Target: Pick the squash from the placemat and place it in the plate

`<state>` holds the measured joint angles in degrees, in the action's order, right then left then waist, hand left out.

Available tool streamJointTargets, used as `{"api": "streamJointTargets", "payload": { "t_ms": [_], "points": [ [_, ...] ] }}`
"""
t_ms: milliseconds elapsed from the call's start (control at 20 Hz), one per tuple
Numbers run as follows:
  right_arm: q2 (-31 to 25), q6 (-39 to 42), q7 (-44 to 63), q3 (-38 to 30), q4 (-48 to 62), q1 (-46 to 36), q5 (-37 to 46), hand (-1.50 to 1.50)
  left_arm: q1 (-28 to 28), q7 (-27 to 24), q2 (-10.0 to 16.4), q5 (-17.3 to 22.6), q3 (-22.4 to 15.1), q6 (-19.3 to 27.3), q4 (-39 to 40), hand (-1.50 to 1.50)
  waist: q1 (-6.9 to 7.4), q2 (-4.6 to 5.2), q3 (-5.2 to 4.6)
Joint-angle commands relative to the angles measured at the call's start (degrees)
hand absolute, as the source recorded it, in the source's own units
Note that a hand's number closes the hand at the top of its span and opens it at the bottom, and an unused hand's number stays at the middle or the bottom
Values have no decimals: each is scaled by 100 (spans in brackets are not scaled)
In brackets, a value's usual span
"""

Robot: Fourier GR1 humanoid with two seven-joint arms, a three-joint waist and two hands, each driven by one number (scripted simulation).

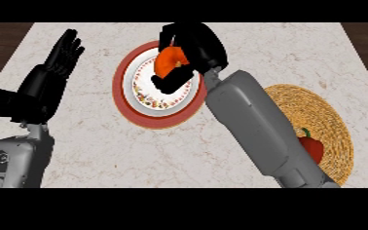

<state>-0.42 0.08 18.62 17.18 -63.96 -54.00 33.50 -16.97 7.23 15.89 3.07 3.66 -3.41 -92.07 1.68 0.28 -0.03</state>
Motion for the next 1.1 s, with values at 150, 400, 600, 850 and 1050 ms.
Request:
{"api": "streamJointTargets", "payload": {
  "t_ms": [150,400,600,850,1050],
  "points": [
    [41,-1381,-254,992,1988,-772,-511,150,-480,284,15,50,19,-58,78,0,172,50,-1],
    [42,-1301,-282,1534,2778,-1220,-1147,150,-294,-259,-212,-128,-186,-98,446,0,325,99,-7],
    [42,-1940,-184,1559,2985,-1098,-1867,-150,-316,-241,-284,-210,-272,-49,399,0,432,113,-3],
    [42,-1958,-1007,1503,3117,-874,-2638,-150,-442,-212,-144,-19,-82,-194,378,0,556,164,0],
    [42,-2352,-1418,1300,3119,-1110,-3133,-150,-501,-108,-311,-119,-302,-146,337,0,579,157,4]
  ]
}}
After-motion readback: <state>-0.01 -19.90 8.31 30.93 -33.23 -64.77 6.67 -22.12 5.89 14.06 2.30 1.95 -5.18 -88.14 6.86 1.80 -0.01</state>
